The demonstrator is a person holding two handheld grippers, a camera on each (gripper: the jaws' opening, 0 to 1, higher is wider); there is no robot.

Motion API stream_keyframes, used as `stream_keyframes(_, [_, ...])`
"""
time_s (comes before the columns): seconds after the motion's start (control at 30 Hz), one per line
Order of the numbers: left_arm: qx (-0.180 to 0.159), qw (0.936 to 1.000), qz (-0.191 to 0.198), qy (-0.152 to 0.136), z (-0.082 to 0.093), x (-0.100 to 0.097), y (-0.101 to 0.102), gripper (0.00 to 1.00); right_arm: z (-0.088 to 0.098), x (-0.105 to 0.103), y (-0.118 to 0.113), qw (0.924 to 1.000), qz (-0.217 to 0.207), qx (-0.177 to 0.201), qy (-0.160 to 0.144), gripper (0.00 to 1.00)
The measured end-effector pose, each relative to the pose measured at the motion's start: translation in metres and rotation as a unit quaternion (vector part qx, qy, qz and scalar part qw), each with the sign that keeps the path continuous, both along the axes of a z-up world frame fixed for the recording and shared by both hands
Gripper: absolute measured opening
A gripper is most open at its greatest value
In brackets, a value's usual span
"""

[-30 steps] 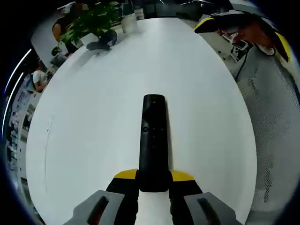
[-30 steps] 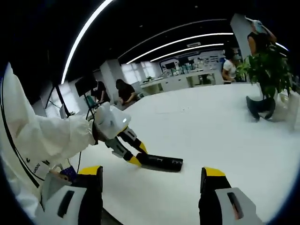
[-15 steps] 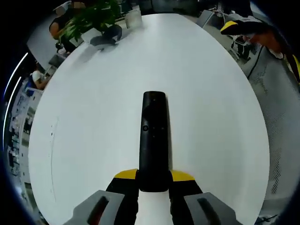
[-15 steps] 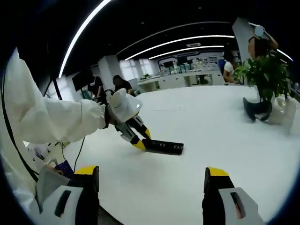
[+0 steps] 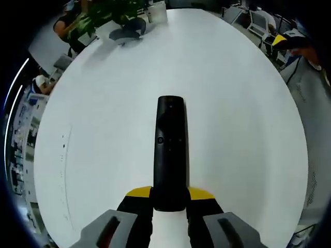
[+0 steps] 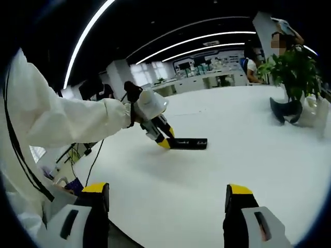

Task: Press the specified remote control buttons in sequence, fully releasing each button before pressing the next.

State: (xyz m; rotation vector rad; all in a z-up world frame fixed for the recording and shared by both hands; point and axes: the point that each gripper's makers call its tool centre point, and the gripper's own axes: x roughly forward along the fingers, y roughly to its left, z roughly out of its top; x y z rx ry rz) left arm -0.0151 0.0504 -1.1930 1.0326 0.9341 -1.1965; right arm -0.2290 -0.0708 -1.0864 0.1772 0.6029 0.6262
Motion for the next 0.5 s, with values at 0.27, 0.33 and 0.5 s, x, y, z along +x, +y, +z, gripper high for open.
stream_keyframes(0.27, [0.010,0.9999,0.001,-0.007,-0.001,0.027,-0.002,0.22,-0.003,-0.002,0.003,0.9998,0.010,-0.014,0.001,0.93])
stream_keyframes(0.33, [0.007,0.9999,0.009,0.002,-0.001,0.028,-0.002,0.22,-0.004,-0.002,0.002,0.9999,0.008,-0.015,0.002,0.93])
stream_keyframes(0.5, [-0.004,0.9997,0.014,0.022,0.002,0.022,-0.004,0.22,-0.004,0.000,-0.002,0.9999,-0.001,-0.014,0.002,0.93])
